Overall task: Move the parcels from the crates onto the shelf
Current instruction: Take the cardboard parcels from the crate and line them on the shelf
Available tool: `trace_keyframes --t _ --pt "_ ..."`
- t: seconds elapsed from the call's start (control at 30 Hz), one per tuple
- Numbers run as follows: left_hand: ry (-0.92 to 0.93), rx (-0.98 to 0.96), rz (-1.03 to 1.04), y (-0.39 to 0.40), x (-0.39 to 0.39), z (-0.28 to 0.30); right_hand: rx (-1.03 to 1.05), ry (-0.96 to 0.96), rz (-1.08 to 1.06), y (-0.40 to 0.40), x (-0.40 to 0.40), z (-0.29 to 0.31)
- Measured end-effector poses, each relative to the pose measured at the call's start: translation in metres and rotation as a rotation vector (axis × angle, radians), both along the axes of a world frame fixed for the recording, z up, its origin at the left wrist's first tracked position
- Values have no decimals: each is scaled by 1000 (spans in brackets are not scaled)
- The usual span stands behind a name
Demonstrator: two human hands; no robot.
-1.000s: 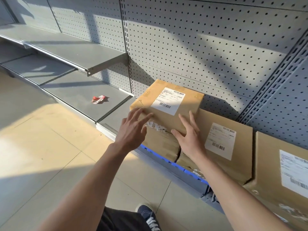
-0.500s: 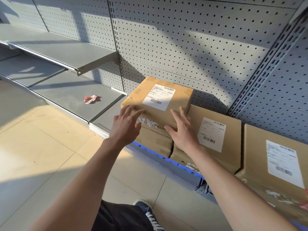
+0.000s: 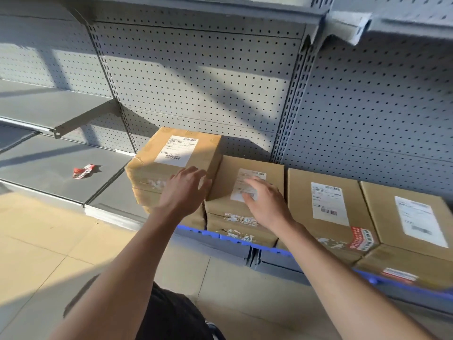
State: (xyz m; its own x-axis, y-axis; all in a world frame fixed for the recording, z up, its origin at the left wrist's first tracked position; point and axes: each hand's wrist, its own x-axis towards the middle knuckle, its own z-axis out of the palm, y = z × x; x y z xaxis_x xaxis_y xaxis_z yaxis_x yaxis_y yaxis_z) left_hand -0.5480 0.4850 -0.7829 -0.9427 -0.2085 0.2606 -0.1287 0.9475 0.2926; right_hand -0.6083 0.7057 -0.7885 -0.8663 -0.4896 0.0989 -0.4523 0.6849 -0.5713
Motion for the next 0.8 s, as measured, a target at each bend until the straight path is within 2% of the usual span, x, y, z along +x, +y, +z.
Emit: trace_keyframes --t 0.3,0.5,0.8 --pt "-32 -36 -319 186 -25 27 106 -13 -287 183 30 24" --pt "-133 -86 -546 305 -25 16 116 -76 -498 288 57 23" --pt "-290 -25 -779 453 -25 -10 153 -212 -764 413 109 9"
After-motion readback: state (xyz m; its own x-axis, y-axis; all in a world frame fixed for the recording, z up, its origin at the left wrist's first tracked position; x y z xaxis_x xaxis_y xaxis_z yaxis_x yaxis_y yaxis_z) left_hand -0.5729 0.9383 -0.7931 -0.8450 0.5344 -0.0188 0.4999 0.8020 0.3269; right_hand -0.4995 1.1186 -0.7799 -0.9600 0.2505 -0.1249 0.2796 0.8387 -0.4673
